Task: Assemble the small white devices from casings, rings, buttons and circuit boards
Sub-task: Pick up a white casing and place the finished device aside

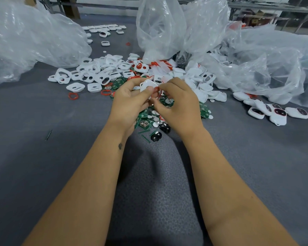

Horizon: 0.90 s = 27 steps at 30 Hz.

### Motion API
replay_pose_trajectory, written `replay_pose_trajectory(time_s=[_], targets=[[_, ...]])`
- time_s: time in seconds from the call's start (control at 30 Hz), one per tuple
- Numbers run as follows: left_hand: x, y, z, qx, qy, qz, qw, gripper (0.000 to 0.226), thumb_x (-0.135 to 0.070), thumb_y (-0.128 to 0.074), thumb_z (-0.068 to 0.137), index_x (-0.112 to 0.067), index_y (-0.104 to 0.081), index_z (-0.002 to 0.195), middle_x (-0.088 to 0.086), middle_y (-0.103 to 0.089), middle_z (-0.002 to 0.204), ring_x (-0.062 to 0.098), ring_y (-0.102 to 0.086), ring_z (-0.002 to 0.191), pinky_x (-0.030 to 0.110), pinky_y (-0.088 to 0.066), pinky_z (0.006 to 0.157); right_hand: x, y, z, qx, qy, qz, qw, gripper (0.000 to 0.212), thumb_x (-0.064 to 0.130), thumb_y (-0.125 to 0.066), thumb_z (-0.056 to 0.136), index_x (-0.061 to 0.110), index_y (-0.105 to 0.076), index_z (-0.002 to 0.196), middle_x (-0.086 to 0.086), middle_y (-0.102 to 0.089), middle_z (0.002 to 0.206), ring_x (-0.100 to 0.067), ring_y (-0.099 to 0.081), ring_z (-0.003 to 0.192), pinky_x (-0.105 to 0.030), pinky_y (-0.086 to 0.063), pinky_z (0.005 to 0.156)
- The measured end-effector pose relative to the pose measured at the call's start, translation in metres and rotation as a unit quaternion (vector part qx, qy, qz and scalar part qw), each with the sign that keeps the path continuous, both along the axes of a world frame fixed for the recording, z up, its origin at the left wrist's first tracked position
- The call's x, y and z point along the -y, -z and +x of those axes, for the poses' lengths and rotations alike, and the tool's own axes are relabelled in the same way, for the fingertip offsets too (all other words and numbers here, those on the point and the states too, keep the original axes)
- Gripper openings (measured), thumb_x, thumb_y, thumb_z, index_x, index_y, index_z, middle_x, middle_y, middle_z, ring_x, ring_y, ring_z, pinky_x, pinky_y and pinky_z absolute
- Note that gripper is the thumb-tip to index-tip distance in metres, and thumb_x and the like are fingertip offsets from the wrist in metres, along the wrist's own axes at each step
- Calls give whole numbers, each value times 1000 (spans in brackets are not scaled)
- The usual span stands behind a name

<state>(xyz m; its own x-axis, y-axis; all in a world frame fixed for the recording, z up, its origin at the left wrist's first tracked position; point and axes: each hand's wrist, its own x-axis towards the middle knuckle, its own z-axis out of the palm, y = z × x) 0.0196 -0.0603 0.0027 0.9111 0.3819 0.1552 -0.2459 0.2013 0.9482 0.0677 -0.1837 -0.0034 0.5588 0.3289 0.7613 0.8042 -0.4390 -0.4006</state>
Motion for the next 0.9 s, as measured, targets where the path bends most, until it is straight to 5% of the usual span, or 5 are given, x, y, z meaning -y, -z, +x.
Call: replay_pose_trajectory(time_s=[0.27,0.6,0.9], targets=[[4,1,-2,-6,9,-16,1000,25,-2,-65,90,-22,-60,104,-2,-76,89,11,-72,90,19,-54,73,-1,1,-1,-83,-14,33,996,11,13,-72,80,7,-70,88,-4,-60,82,-15,-53,74,-37,-47,68],[2,4,6,-20,-1,26,999,24,-2,-57,95,-22,-59,108,-6,-75,87,5,-70,88,20,-53,75,-2,6,-1,-85,-4,-5,996,15,19,-71,85,6,-68,92,-3,-59,91,-20,-55,86,-41,-48,70],[5,3,4,-5,34,-26,999,22,-1,-51,98,-17,-58,112,2,-76,96,11,-70,99,21,-55,79,-1,7,-1,-92,10,42,995,13,19,-70,85,13,-68,96,12,-49,89,-1,-46,79,-27,-46,70]])
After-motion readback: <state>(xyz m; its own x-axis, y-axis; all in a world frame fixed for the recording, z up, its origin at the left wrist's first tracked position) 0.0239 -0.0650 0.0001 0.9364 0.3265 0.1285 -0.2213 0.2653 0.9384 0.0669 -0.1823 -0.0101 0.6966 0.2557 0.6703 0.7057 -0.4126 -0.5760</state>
